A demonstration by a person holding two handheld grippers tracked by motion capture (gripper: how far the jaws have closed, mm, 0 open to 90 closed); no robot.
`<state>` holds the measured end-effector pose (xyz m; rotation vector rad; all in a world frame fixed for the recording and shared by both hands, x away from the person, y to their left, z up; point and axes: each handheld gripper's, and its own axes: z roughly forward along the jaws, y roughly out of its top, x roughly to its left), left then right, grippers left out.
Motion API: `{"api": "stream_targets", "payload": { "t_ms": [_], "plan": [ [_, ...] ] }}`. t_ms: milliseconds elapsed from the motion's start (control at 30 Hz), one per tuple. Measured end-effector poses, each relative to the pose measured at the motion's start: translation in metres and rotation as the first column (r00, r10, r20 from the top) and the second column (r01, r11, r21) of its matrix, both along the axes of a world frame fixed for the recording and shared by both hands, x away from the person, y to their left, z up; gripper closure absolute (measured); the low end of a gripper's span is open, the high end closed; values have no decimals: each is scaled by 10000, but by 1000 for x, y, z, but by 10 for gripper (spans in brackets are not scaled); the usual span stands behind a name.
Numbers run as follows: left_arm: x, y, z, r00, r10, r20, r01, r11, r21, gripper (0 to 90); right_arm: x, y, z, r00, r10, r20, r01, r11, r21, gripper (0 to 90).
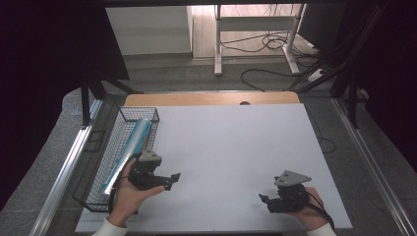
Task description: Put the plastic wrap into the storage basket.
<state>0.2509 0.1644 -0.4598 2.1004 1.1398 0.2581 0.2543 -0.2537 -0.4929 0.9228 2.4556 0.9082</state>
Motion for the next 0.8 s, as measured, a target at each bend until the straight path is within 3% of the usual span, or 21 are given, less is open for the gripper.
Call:
{"api": "stream_targets", "payload": {
  "t_ms": [200,800],
  "plan": [
    [-16,-12,-15,9994,-314,-156,317,9992,233,147,0,-2,3,9999,-57,117,54,9997,224,196],
    [-15,-14,-19,9995,-318,39,317,9988,384,157,-3,-1,9,9987,-155,476,124,9978,645,154]
  ]
}}
